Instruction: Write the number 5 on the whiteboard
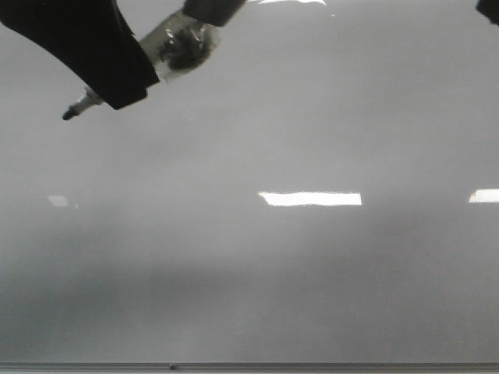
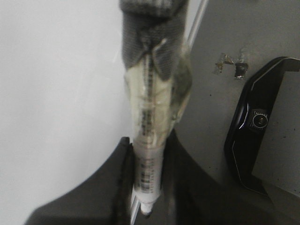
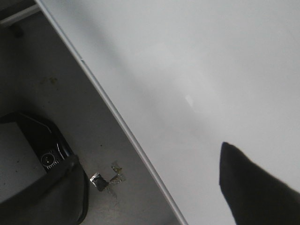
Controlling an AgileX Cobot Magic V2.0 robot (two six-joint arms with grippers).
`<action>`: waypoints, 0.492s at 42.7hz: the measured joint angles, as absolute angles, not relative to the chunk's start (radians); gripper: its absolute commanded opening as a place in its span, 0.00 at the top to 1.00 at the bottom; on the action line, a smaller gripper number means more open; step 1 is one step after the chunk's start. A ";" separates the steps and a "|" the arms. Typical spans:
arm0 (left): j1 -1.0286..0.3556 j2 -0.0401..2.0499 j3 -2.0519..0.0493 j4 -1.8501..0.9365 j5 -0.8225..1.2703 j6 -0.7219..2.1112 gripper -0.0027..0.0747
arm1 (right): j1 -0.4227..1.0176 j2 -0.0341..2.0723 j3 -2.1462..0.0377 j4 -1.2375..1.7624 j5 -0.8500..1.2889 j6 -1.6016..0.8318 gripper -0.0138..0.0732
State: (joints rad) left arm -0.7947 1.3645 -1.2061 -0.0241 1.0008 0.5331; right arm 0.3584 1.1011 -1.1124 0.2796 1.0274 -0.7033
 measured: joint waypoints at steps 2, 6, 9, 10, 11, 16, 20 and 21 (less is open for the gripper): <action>-0.821 1.372 -1.210 -0.024 0.994 0.537 0.99 | 0.395 1.124 -1.126 0.294 1.027 -0.738 0.14; -0.862 1.380 -1.217 -0.024 0.977 0.538 0.99 | 0.466 1.164 -1.143 0.338 1.027 -0.808 0.14; -0.888 1.382 -1.219 -0.022 0.964 0.538 0.99 | 0.511 1.187 -1.149 0.375 1.023 -0.854 0.14; -0.895 1.382 -1.221 -0.020 0.963 0.538 0.99 | 0.526 1.193 -1.149 0.385 1.021 -0.868 0.14; -0.900 1.382 -1.221 -0.020 0.961 0.538 0.99 | 0.537 1.199 -1.149 0.400 1.018 -0.879 0.14; -0.920 1.384 -1.221 -0.012 0.961 0.538 0.99 | 0.586 1.219 -1.149 0.449 1.002 -0.919 0.14; -0.924 1.385 -1.221 -0.009 0.961 0.538 0.99 | 0.608 1.229 -1.149 0.471 0.988 -0.931 0.14; -0.924 1.385 -1.221 -0.008 0.961 0.538 0.99 | 0.612 1.229 -1.149 0.476 0.985 -0.933 0.15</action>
State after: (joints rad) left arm -0.9242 1.3851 -1.2213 -0.0077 0.9609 0.5379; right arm 0.6124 1.2291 -1.1487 0.4765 0.9848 -0.9329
